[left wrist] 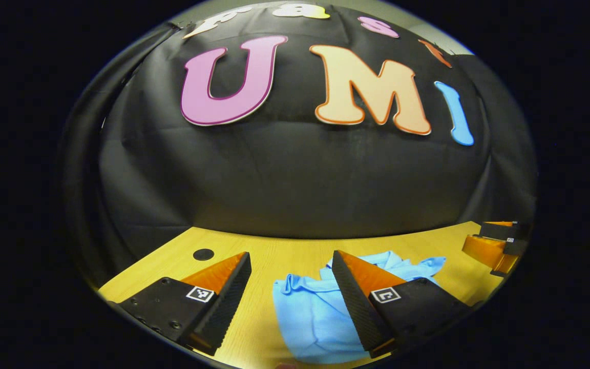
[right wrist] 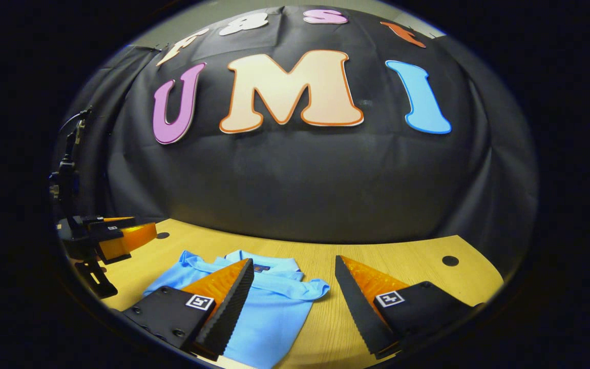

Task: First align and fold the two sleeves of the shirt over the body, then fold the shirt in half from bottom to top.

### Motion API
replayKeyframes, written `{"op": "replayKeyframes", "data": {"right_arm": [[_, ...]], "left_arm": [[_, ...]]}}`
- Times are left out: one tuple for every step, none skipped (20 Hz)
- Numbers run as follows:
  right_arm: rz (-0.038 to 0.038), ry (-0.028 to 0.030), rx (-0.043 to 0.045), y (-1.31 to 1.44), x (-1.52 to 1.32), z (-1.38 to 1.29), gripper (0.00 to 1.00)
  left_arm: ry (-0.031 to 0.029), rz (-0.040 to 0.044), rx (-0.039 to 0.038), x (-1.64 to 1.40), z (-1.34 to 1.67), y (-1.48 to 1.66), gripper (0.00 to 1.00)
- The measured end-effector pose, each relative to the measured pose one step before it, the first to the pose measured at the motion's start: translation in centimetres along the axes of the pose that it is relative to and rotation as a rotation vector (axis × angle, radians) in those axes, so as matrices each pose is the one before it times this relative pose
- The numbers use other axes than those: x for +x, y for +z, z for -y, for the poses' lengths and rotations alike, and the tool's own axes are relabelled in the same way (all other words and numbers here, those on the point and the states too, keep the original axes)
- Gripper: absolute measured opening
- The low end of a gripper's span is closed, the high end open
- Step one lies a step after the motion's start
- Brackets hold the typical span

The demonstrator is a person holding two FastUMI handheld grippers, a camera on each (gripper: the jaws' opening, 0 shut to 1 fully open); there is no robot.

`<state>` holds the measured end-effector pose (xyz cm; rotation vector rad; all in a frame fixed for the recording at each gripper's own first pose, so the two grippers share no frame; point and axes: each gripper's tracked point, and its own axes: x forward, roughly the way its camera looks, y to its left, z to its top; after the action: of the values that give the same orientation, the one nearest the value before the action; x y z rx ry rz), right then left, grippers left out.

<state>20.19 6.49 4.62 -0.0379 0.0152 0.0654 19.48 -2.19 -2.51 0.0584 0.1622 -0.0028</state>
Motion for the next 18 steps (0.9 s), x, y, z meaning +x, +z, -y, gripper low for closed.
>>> {"op": "replayKeyframes", "data": {"right_arm": [[0.00559,0.00745,-0.00124,-0.052,-1.441,0.005,0.98],[0.00663,0.00858,-0.00225,-0.076,-1.489,-0.11,0.98],[0.00509,0.00966,-0.00392,-0.168,-1.461,-0.1,0.98],[0.00845,0.00399,-0.00346,-0.09,-1.476,0.044,0.98],[0.01017,0.00097,-0.00054,-0.053,-1.455,0.177,0.98],[0.0094,0.00031,0.00594,-0.061,-1.353,0.107,0.98],[0.00963,0.00561,0.00943,-0.181,-1.136,0.009,0.99],[0.00161,0.00139,0.01118,-0.172,-1.088,0.04,0.98],[0.00448,0.00005,0.00635,-0.154,-0.913,0.184,0.98],[0.00232,-0.00368,0.0082,-0.156,-0.926,0.161,0.98],[0.00612,-0.00432,0.01545,-0.114,-0.909,0.199,0.98],[0.01284,-0.00006,0.01732,0.087,-0.696,0.04,0.98],[0.01183,-0.00177,0.01195,-0.105,-0.711,0.121,0.98],[0.00341,-0.00498,0.00322,-0.323,-0.544,0.228,0.98],[0.0035,-0.00711,-0.00325,-0.403,-0.772,0.449,0.98],[0.00616,-0.0025,-0.00478,-0.164,-0.742,0.378,0.98],[0.00907,0.00217,-0.00567,-0.093,-0.799,0.249,0.98],[0.00833,0.00396,-0.00647,-0.171,-0.725,0.306,0.98]], "left_arm": [[-0.01871,0.0004,-0.0124,-1.413,0.495,-0.053,0.95],[-0.01107,0.00171,-0.01467,-1.393,0.334,-0.14,0.94],[-0.00954,0.00757,-0.0068,-1.339,0.3,0.014,0.95],[0.00183,0.01003,0.00246,-1.012,-0.004,0.002,0.94],[0.00654,0.00653,0.00598,-1.031,-0.07,-0.013,0.94],[0.00628,0.00445,0.00456,-1.056,0.093,0.018,0.94],[0.00216,0.00782,0.00221,-0.944,0.167,0.031,0.94],[-0.0031,0.00919,0.00021,-0.894,0.334,0.144,0.94],[-0.00085,0.00604,0.00214,-0.855,0.375,-0.059,0.94],[0.00466,0.00355,0.00301,-0.914,0.235,-0.138,0.94],[0.00655,0.0086,0.00001,-0.91,0.298,-0.143,0.94],[0.00252,0.00678,-0.00813,-0.588,0.464,-0.209,0.94],[-0.00164,-0.00009,-0.01314,-0.746,0.549,-0.251,0.94],[0.00186,-0.00721,-0.01205,-0.596,0.545,-0.497,0.94],[0.00638,-0.00669,-0.00769,-0.612,0.274,-0.405,0.94],[0.00774,-0.0019,-0.0009,-0.394,0.264,-0.23,0.94],[0.00895,0.00522,0.0004,-0.258,0.119,0.022,0.94],[0.00408,0.00282,0.00038,-0.218,0.277,0.076,0.94]]}}
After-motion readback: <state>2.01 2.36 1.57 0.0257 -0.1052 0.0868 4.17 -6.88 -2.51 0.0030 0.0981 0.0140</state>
